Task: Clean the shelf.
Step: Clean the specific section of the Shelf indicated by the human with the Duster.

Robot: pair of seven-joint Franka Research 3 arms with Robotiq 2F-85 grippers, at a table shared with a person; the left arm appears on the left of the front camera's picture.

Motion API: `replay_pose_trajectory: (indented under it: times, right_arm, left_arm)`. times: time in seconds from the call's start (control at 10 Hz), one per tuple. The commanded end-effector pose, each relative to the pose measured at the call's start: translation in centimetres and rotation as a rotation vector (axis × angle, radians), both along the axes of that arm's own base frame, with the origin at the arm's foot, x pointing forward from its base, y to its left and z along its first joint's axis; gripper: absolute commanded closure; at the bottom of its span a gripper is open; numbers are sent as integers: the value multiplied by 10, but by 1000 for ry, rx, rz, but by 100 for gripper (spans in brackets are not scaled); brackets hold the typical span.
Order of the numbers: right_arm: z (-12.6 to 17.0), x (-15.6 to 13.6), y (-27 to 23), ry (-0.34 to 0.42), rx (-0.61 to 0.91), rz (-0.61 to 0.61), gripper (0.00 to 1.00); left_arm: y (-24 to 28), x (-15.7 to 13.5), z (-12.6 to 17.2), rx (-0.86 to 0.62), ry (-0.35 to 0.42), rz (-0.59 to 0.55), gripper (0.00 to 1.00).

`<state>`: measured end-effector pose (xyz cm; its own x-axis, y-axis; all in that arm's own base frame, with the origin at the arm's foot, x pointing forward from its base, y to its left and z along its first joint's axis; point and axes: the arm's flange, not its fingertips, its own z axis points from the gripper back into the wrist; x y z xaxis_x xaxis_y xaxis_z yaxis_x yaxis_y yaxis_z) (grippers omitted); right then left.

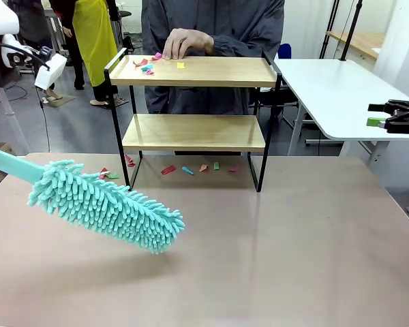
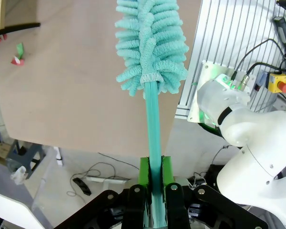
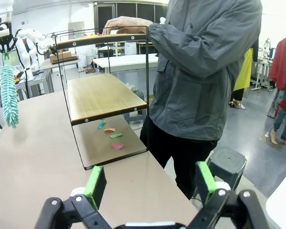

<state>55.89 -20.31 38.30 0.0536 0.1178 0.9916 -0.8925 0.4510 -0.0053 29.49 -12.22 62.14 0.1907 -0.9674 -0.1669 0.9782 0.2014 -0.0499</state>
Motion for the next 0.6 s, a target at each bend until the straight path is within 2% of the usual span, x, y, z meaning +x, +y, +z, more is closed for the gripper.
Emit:
replay_pose_trajectory:
  times: [0.0, 0.3, 0.4, 0.5]
  right_arm:
    - [3, 1, 2, -6, 0, 2, 0]
    - [3, 1, 2, -6, 0, 2, 0]
    - [3, 1, 2, -6, 0, 2, 0]
    - [3, 1, 2, -6, 0, 2, 0]
  left_arm:
    - [2, -3, -1, -23, 4, -3, 87]
    - [0, 0, 0, 0, 0, 0, 87]
    - [-1, -1, 23, -76, -16, -3, 87]
    - [-9, -6, 32, -152, -24, -26, 87]
